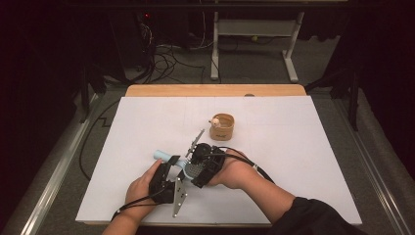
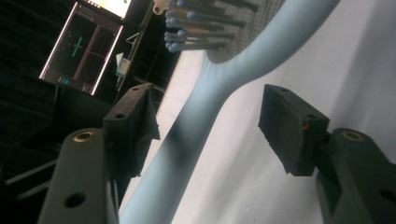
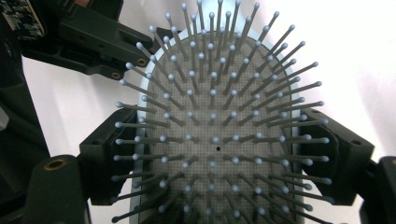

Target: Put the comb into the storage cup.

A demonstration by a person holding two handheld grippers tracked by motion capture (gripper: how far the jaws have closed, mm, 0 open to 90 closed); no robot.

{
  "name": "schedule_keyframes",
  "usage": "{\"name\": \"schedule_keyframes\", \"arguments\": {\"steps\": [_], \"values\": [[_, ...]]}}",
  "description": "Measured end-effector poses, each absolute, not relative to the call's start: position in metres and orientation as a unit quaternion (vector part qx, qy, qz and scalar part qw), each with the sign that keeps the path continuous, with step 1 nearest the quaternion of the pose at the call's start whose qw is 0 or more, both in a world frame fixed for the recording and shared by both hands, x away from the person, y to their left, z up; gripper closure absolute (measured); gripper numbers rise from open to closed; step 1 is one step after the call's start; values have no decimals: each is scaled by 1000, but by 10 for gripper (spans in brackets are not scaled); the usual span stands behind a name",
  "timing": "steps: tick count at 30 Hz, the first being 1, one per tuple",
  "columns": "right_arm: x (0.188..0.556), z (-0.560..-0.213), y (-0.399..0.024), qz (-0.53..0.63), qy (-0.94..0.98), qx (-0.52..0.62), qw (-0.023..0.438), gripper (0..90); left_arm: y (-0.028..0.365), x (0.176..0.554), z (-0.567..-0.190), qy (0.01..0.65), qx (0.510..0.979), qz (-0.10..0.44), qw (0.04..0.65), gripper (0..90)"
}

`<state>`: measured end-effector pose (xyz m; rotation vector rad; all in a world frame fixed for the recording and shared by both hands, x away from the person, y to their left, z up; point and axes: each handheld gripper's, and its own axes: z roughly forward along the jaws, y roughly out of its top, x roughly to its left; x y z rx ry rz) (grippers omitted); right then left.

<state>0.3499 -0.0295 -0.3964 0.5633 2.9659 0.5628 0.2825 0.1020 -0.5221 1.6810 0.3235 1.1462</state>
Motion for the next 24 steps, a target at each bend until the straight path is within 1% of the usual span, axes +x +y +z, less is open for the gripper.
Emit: {"name": "schedule_keyframes", "arguments": {"steps": [5, 8, 15, 21, 24], "values": [[350, -395, -27, 185, 965, 183, 31, 205, 102, 282, -523, 127, 702, 481, 511, 459], [349, -396, -26, 183, 966, 182, 32, 206, 102, 282, -524, 120, 703, 483, 508, 466], [350, -396, -26, 181, 966, 183, 31, 206, 102, 280, -525, 112, 704, 486, 506, 539], [350, -398, -25, 183, 966, 183, 30, 206, 102, 280, -527, 95, 710, 500, 487, 571], [350, -398, -24, 181, 966, 182, 29, 205, 101, 280, -528, 94, 704, 501, 495, 588]]}}
